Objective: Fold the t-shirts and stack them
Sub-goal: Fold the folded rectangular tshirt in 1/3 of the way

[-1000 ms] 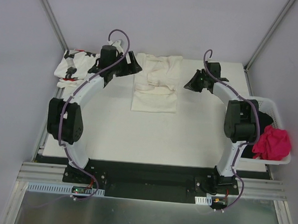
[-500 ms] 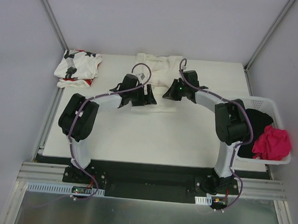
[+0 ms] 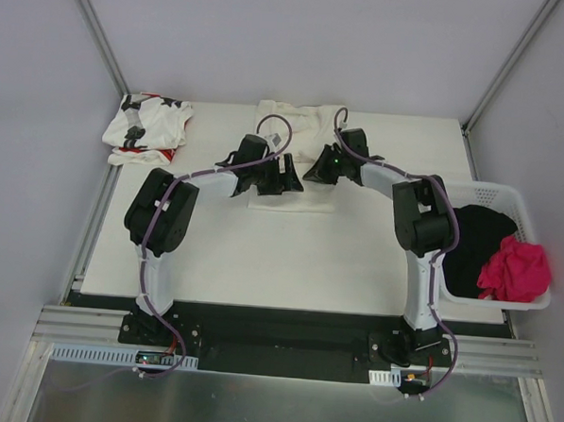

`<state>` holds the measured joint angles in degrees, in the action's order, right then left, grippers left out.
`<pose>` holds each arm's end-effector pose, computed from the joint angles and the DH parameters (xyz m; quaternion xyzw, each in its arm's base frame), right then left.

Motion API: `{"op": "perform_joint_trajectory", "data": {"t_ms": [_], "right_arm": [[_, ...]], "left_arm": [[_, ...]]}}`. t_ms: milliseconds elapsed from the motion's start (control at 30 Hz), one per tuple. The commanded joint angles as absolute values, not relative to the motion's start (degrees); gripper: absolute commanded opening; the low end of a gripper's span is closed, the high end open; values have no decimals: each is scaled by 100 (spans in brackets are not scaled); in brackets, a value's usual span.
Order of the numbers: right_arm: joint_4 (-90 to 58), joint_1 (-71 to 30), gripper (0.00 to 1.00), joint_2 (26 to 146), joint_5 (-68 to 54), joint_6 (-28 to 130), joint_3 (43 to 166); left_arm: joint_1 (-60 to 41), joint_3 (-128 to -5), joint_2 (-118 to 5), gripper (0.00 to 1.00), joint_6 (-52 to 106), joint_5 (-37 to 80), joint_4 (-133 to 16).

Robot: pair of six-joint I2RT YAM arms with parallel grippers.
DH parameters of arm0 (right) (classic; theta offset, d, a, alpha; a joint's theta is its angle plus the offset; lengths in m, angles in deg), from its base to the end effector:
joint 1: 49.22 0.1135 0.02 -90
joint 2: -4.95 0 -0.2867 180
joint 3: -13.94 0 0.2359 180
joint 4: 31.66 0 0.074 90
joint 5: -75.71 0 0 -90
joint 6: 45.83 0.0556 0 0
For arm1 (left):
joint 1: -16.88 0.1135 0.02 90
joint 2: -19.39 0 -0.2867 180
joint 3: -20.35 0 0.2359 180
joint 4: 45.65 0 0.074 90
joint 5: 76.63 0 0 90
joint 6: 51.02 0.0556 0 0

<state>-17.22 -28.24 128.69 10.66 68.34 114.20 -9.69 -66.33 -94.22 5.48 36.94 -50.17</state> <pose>0.4526 0.1987 0.1815 -0.0704 0.8796 0.3438 0.3213 0.3941 -0.2219 0.2042 0.0481 0.8584 -0.3938 0.3252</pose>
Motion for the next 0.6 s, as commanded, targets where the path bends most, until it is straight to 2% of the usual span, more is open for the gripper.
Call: {"op": "perform_joint_trajectory", "data": {"t_ms": [0, 333, 567], "right_arm": [[-1728, -2891, 1, 13098, 1217, 6931, 11833], [-1719, -2909, 1, 12940, 1182, 6940, 11552], [-1719, -2970, 1, 13177, 1199, 7001, 11806]], "left_arm": [[-957, -6681, -9461, 79, 523, 3886, -4949], [-957, -6698, -9478, 79, 540, 4027, -4958], [-957, -6690, -9566, 78, 488, 4132, -4958]]}}
